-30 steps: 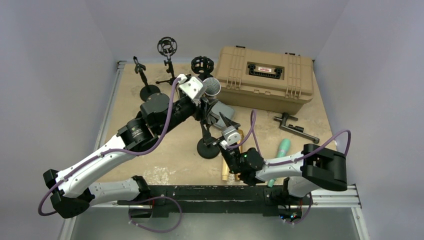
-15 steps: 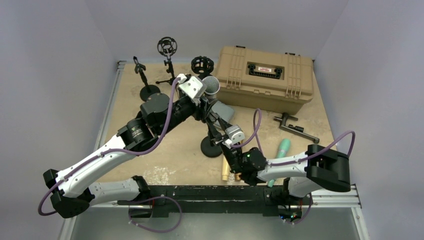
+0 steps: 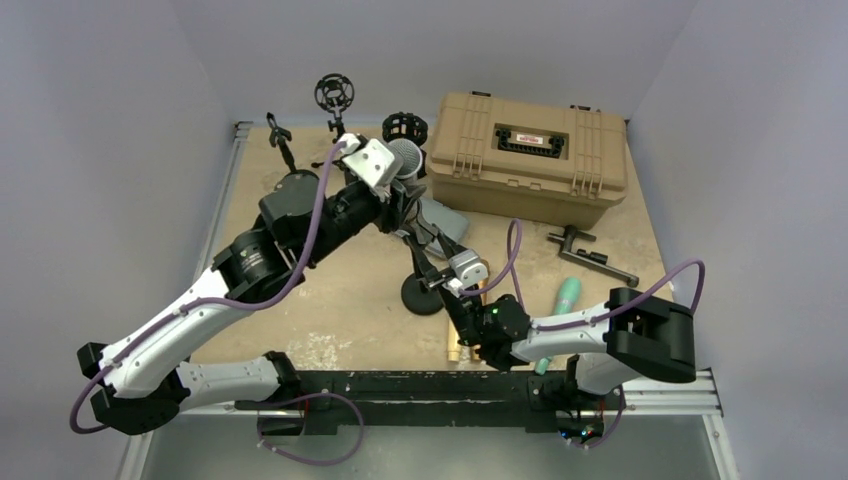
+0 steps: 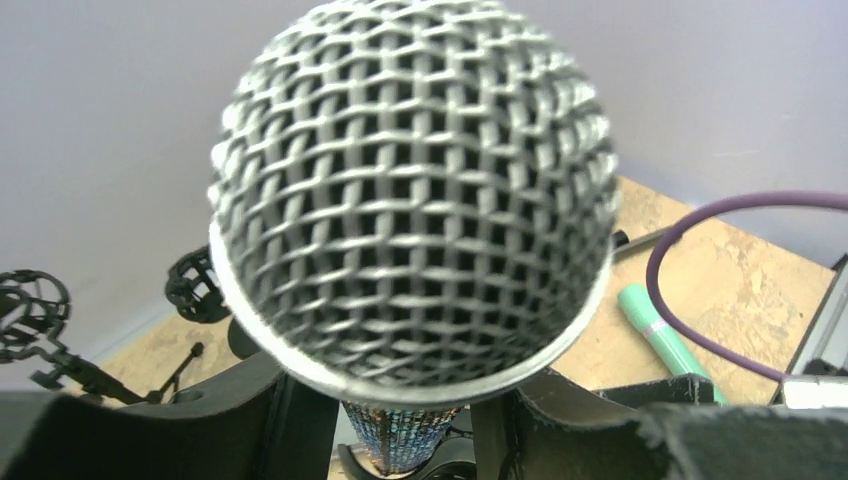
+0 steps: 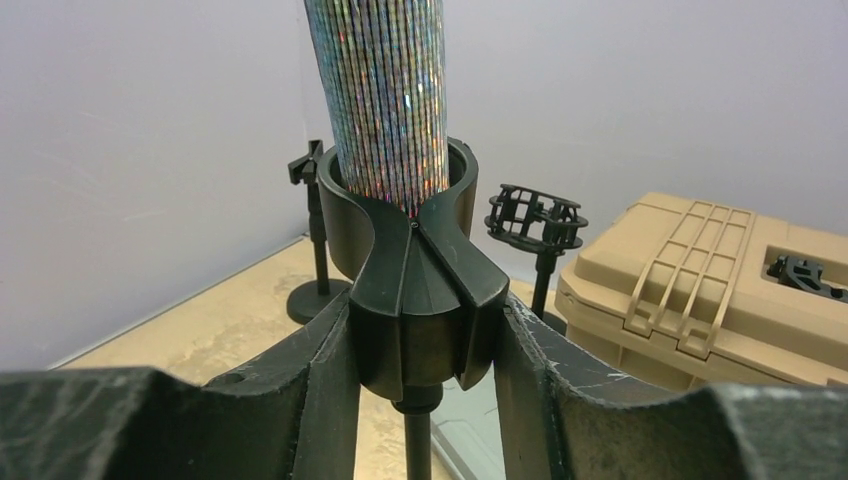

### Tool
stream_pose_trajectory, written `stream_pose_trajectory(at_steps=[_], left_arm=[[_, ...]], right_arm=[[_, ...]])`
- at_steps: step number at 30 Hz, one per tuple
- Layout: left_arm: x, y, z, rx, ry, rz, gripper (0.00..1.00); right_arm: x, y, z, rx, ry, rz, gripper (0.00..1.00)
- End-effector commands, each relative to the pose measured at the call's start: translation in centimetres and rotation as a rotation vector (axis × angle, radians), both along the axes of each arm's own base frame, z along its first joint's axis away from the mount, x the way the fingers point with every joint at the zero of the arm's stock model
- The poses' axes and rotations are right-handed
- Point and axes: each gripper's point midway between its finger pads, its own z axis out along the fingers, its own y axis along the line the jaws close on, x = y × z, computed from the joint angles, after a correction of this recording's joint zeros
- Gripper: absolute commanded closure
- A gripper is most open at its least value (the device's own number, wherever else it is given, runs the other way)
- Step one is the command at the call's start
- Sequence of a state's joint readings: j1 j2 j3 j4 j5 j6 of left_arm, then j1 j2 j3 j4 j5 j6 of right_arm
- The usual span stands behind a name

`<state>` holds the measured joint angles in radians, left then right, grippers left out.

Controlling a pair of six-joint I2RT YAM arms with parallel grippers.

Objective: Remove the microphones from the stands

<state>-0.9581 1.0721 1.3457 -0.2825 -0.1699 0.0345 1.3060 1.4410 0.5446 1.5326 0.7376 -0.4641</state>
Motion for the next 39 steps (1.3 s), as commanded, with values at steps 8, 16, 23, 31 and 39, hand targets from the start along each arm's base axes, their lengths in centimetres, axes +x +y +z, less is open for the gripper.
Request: stream_pose_trajectory(at_steps=[8,16,23,31,39], left_arm=[[0.9,10.9,5.9,0.025,-0.161,0.416,1.00],[0.1,15.5,7.9,-0.092,-0.211,0.561,1.00],[0.0,16.2,9.2,-0.100,-0.220,0.585,1.00],[1.9,16.9,0.6,0.090,-0.004,0.697,1.00],[2.7,16.7,-13.7,0.156,0.460,0.674,1.00]], right_arm=[[0.1,-0.8,0.7,0.105,0.006,0.000,1.00],[0.1,-0.8,0.4,0.096,0.008,0.000,1.00],[0.0,-0.6,0.4,0.087,0.003,0.012,1.00],[0.0,-0.7,0.6,0.084,0.008,0.012,1.00],[-0.1,-1.5,0.7,0.096,0.020,0.004,0.90]])
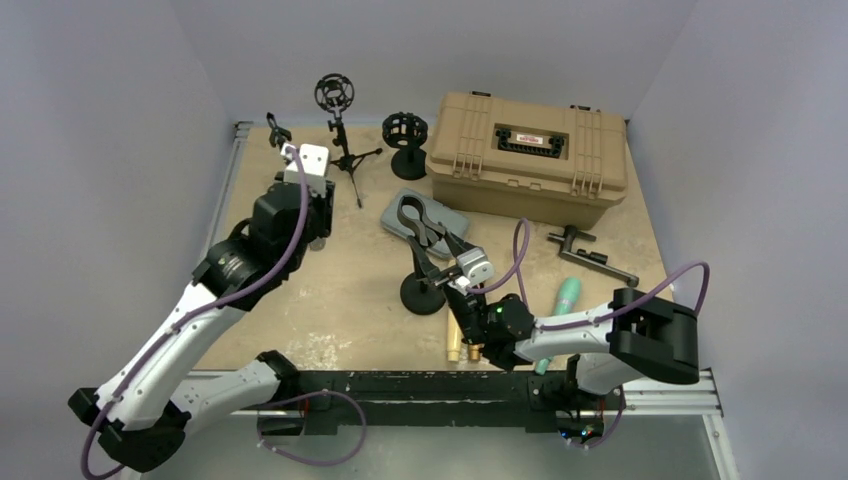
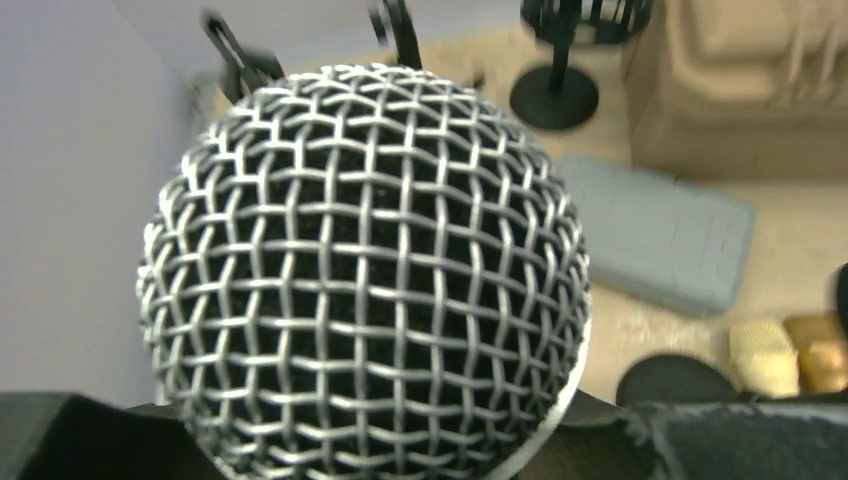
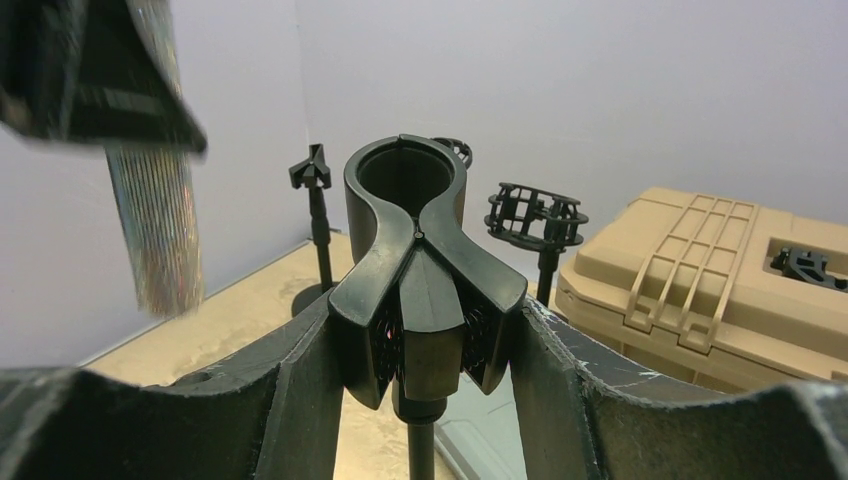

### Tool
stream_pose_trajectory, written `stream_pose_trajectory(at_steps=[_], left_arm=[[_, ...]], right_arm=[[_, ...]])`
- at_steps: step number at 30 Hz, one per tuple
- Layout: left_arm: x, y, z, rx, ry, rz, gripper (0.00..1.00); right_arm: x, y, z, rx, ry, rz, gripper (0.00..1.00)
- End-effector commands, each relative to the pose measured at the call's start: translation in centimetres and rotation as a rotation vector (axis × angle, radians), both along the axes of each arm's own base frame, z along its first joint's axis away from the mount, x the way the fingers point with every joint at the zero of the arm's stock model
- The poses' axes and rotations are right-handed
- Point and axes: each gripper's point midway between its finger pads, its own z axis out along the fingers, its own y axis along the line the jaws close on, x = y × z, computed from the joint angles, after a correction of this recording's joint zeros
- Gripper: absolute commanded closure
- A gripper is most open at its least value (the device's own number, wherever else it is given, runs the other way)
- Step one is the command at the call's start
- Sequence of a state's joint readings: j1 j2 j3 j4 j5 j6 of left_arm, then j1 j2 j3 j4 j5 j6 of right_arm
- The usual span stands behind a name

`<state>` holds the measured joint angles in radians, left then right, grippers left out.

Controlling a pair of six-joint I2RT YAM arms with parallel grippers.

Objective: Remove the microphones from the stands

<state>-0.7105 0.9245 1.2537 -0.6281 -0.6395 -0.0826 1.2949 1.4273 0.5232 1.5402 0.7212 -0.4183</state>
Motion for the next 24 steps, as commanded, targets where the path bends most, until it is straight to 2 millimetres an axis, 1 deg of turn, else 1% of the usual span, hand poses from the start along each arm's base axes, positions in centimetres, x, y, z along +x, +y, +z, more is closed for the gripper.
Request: stream_pose_trajectory(at_steps=[1,6,10,12,13,16,18,21,22,24], left_arm=[[-1.0,-1.6,-8.2,-0.105,0.303,-0.029,1.00],[-1.0,-3.3,-14.5,-0.135,0.545,-0.040,1.00],[-1.1,-5.0,-18.4,-0.182,0.726,-0.062,1.00],[-1.2,-6.1,-20.0,-0.219,0.795,-0.086,1.00],[-1.4,-6.6,-20.8,-0.232,0.829,-0.092,1.00],[-1.8,-7.7,-23.0,-0.265,0.912,-0.098,1.00],[-2.1,-7.7,-24.5,-0.274,0.946,-0.081,1.00],[-2.5,-7.6,-26.0,-0.282,0.974,-0.057,1.00],[-2.7,-7.6,-26.5,-0.281,0.986,-0.049,1.00],[-3.1,-7.4,-27.5,-0.275,1.012,-0.029,1.00]], right_arm=[[-0.1,-1.3,0.9,0.063,0.012,-0.017,0.87],[-0.1,-1.4,1.4,0.067,0.012,-0.017,0.72],[-0.2,-1.4,1.8,0.062,0.016,-0.011,0.57],[-0.3,-1.3,2.1,0.062,0.019,-0.002,0.48],[-0.3,-1.3,2.1,0.061,0.020,0.000,0.45],[-0.3,-1.3,2.5,0.065,0.019,0.004,0.39],[-0.3,-1.3,2.6,0.063,0.018,0.004,0.37],[-0.4,-1.1,2.6,0.055,0.013,0.009,0.39],[-0.4,-1.1,2.6,0.053,0.012,0.012,0.37],[-0.4,-1.0,2.6,0.052,0.014,0.016,0.27]])
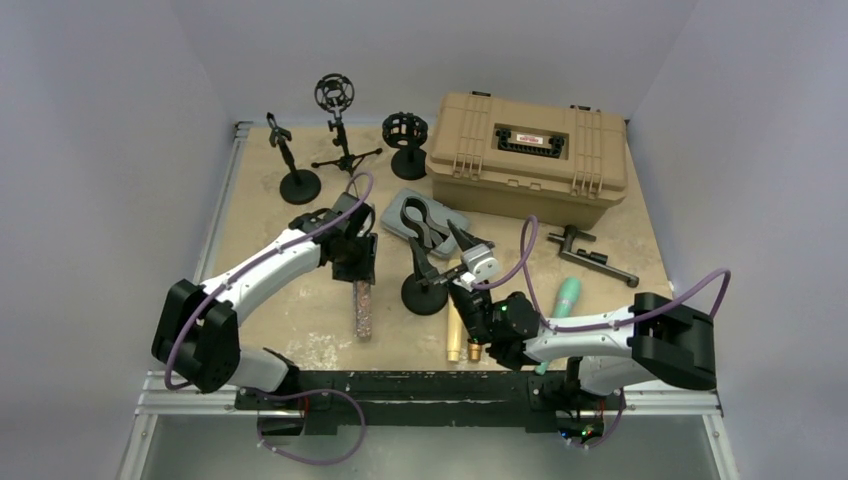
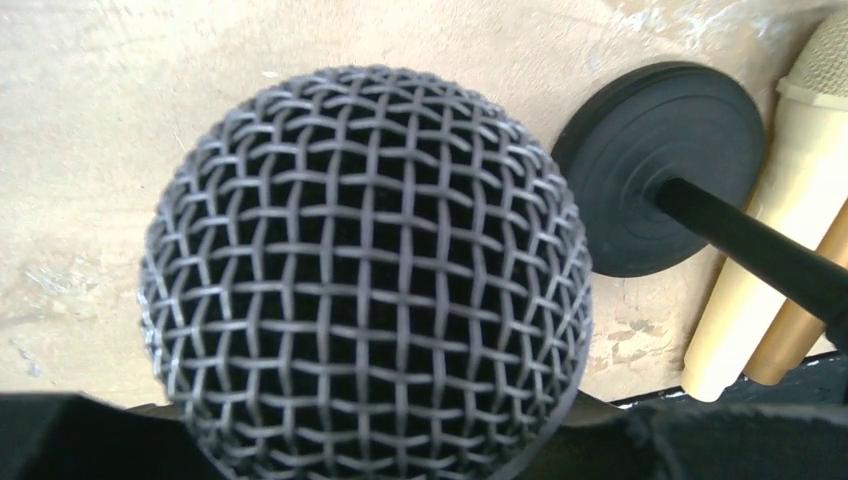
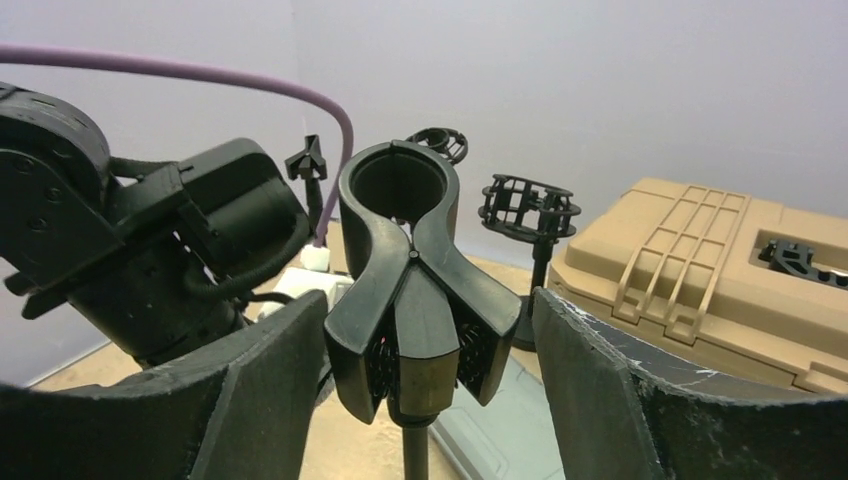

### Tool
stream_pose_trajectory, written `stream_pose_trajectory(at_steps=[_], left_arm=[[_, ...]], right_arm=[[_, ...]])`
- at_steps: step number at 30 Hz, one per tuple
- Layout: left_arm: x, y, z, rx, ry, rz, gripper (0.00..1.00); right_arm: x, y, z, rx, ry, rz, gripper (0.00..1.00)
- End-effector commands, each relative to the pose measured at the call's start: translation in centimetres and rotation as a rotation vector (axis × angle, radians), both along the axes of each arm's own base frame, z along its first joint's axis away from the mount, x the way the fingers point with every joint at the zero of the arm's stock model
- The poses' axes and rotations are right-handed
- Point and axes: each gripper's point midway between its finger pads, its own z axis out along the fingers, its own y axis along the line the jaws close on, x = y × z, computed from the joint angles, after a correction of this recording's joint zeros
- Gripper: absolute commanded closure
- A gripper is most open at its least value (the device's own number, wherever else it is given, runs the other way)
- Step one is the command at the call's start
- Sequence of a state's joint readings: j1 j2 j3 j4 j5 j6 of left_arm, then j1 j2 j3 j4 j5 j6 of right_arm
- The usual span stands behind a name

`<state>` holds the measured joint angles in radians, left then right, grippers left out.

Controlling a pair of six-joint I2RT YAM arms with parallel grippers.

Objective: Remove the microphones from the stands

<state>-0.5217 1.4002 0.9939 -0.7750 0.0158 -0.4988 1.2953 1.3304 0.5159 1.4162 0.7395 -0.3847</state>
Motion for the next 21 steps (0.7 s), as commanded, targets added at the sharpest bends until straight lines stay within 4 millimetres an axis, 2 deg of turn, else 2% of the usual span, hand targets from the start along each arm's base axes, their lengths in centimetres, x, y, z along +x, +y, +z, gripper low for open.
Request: stream_pose_trajectory(at_steps=[1,6,13,15,21], left_arm=[[0.2,-0.9,-1.0,-0.051,0.019,0.044,1.00],[-0.6,-0.6,-3.3,-0.035,0.067,0.066,1.00],[-0.9,-0.3,-5.3,-0.009,0.104,0.090,0.99],[-0.9,-0.3,-5.5,-0.007,0.106,0.096,0.92],[-0.8,-0.1,-5.5,-0.002,0.098,0.110,0.63]], right_arm=[[-0.2,-0.1,2.0,0.054,-0.015,0.013,0.23],[-0.3,-0.2,2.4,0.065,0.041,0.030,0.11],[-1.4,-0.7,4.1,0.114,0.108,0.118,0.09],[-1.7,-1.1,4.6,0.130,0.120,0.138,0.09],[-2.4,-2.0,5.7,0.159,0.154,0.174,0.09]])
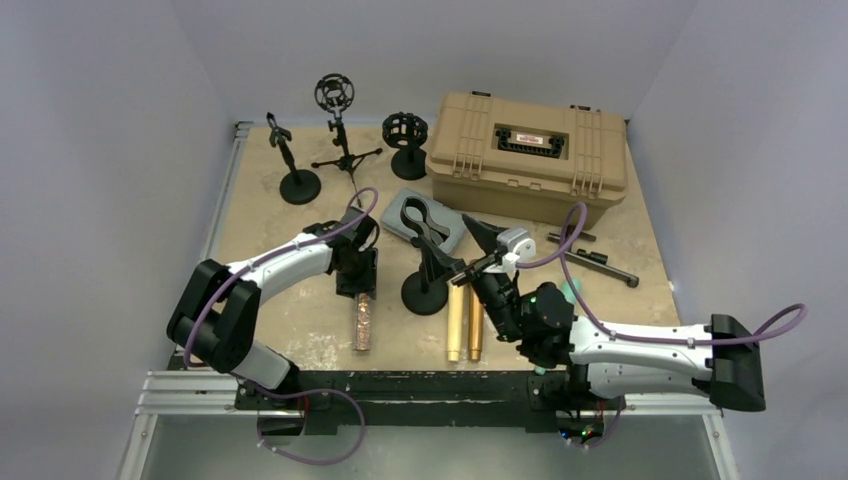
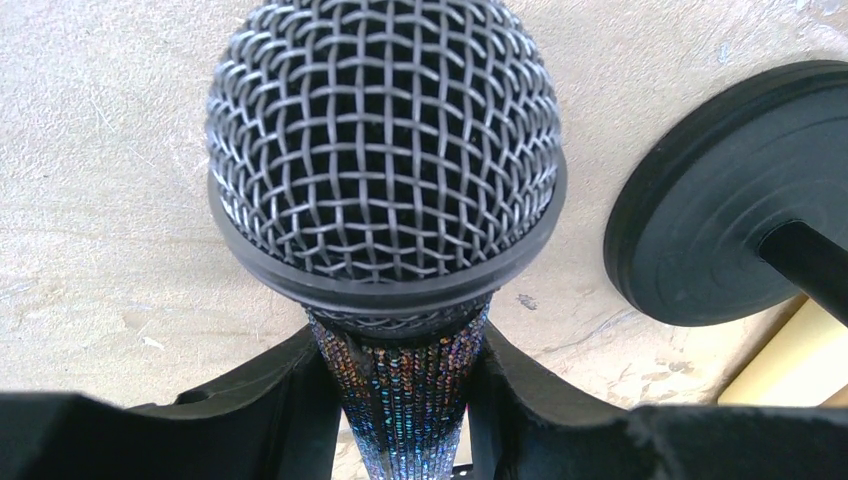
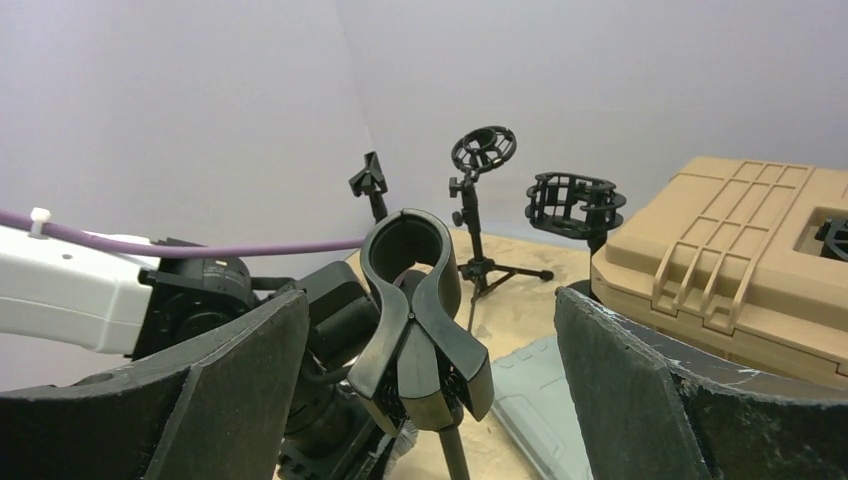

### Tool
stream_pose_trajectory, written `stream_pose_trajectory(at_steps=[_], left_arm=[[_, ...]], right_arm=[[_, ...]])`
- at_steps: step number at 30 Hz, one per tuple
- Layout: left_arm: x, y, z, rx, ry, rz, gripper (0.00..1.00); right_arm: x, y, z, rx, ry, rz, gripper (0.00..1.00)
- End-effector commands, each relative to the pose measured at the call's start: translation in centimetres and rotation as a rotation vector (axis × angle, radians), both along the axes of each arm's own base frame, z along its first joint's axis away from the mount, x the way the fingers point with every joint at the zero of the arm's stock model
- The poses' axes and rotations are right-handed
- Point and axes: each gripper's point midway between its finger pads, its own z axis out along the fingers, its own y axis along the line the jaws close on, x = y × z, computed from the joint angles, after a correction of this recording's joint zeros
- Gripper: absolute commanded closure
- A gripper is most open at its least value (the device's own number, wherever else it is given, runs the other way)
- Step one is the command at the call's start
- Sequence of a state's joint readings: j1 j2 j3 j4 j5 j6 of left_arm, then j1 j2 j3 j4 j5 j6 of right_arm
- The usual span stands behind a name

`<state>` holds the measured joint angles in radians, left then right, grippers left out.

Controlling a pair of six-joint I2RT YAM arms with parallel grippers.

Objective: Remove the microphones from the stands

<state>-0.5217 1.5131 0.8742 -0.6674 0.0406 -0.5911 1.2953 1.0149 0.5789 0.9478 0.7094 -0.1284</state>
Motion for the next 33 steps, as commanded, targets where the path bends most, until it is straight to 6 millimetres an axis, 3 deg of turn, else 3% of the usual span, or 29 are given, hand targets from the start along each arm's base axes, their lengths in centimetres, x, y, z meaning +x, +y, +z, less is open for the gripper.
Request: stream_pose_trajectory(at_steps=[1,8,15,18,25,33], left_arm=[[1.0,-0.2,0.3,-0.014,-0.042,0.034,0.59],[0.7,0.1,-0.3,-0.008,-0.041,0.043,0.39],[0.8,-0.3,0.3,-0.032,-0.051,0.038,0.31],[1.0,-0.4,1.1,-0.045,-0.067,0.035,0.29],[1.3,-0.8,3.9,-0.086,-0.118,0.027,0.24],[1.0,-0.4,7.9,-0.116,-0.202,0.018,0.18]], right_arm=[[-0.7,-0.1,1.7,0.049,0.035,0.054,0.09],[-1.2,-1.2,2.6,0.061,0.055,0.069,0.09],[-1.4,-1.8,3.2,0.070,0.108,0.079,0.05],[-1.3,-1.5,3.5,0.043,0.138,0.085,0.05],[1.2,-1.1,3.1,-0.010,0.241,0.110,0.07],[1.3,-0.4,5.0,-0.023,0.288,0.224,0.06]])
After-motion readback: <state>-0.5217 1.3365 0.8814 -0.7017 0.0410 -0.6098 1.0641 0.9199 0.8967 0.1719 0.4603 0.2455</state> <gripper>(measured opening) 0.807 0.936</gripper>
